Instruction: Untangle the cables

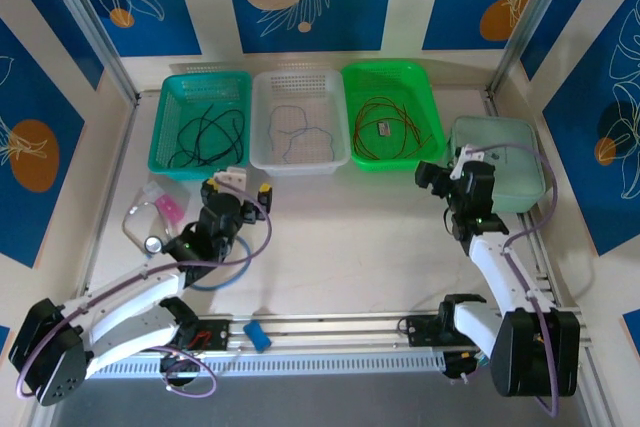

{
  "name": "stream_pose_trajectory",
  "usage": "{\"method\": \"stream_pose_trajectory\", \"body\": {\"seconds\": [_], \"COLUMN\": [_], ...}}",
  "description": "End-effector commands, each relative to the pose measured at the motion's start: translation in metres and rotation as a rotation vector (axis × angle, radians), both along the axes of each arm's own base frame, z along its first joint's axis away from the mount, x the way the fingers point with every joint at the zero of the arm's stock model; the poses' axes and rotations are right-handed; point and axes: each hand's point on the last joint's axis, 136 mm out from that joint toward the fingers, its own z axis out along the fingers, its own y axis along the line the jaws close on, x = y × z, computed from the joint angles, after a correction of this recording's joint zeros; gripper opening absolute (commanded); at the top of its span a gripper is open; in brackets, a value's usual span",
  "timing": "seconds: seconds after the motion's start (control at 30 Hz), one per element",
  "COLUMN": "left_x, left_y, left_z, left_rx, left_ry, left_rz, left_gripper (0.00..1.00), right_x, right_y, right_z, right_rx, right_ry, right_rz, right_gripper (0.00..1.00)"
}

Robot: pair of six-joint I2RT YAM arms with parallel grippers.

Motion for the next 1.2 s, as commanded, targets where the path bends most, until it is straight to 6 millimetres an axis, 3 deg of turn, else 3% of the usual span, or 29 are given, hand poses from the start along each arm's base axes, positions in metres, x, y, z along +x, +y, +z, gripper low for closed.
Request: {"method": "stream_pose_trajectory", "body": {"seconds": [0.0,0.13,0.3,0.53,0.67,0.8,0.97,1.17], "left_x": [0.003,0.002,0.014,0.038,0.055,0.069,0.074,0.102], "left_y": [0.012,0.038,0.070,0.115,0.121,0.111,0.111,0.120], "left_z": [0.017,0.010,0.008,-0.030,-0.046,-0.057,-0.059,-0.077], "left_rx": [0.081,0.147,0.175,0.106,0.153,0.181,0.172,0.112], "left_ry": [-0.191,-0.242,-0.258,-0.219,-0.246,-0.181,-0.160,0.026], "left_rz": [0.035,0.136,0.212,0.306,0.353,0.293,0.276,0.245], "left_gripper": [0.99,0.99,0.99,1.00,1.00,0.99,0.99,0.99], "right_x": [0.005,0.001,0.012,0.037,0.043,0.047,0.059,0.059], "right_y": [-0.012,-0.025,-0.032,-0.024,0.004,0.025,0.025,0.020], "right_z": [0.011,-0.013,-0.022,-0.036,-0.043,-0.051,-0.060,-0.061], "right_rx": [-0.018,-0.057,-0.075,-0.052,-0.142,-0.187,-0.173,-0.136], "right_ry": [-0.132,-0.114,-0.132,-0.142,-0.174,-0.184,-0.127,-0.108], "right_rz": [-0.055,-0.108,-0.122,-0.096,0.015,0.108,0.117,0.119], "right_gripper": [0.99,0.99,0.99,0.99,0.99,0.99,0.99,0.99]}}
